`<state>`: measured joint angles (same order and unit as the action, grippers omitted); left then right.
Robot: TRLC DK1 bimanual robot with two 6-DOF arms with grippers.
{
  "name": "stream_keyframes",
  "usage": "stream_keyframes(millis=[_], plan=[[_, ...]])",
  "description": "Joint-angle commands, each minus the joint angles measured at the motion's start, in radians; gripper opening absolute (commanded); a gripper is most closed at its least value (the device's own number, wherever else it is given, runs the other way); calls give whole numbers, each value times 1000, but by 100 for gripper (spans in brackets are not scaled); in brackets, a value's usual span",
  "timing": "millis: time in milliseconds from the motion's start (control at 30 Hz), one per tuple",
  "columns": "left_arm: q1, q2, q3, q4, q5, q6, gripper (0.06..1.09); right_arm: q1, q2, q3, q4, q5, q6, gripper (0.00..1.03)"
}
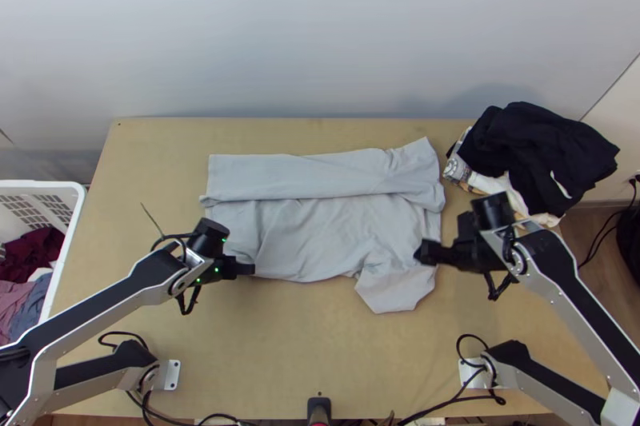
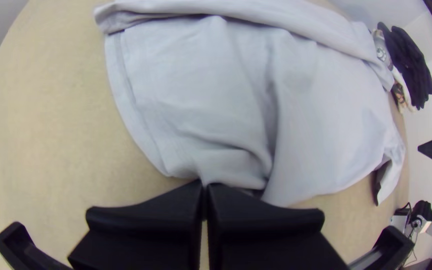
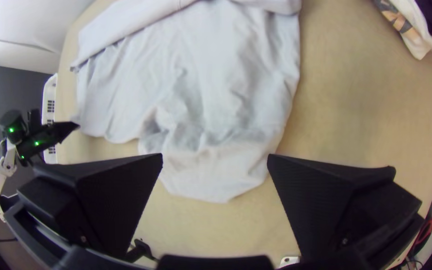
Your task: Fold the t-shirt
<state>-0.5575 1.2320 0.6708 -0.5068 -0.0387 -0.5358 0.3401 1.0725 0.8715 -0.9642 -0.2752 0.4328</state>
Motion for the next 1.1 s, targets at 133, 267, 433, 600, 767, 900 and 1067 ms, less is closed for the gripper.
stream_keyframes(millis=[133, 267, 433, 600, 767, 900, 1067], plan=[[91, -66, 24, -35, -6, 36, 10, 111, 37, -106, -100, -85, 1, 97], [99, -77, 24, -45, -7, 39, 10, 177, 110, -137, -82, -93, 12, 97], [120, -92, 33, -55, -7, 50, 10, 191, 195, -137, -4, -96, 12, 96], [143, -106, 30, -65, -7, 65, 10, 192, 254, -138, 55, -98, 12, 92], [146, -118, 29, -73, -7, 65, 10, 201, 273, -167, 101, -104, 12, 87], [146, -120, 24, -78, -7, 63, 10, 208, 284, -184, 131, -105, 15, 86], [149, -123, 23, -81, -7, 65, 10, 192, 257, -187, 205, -105, 15, 36]])
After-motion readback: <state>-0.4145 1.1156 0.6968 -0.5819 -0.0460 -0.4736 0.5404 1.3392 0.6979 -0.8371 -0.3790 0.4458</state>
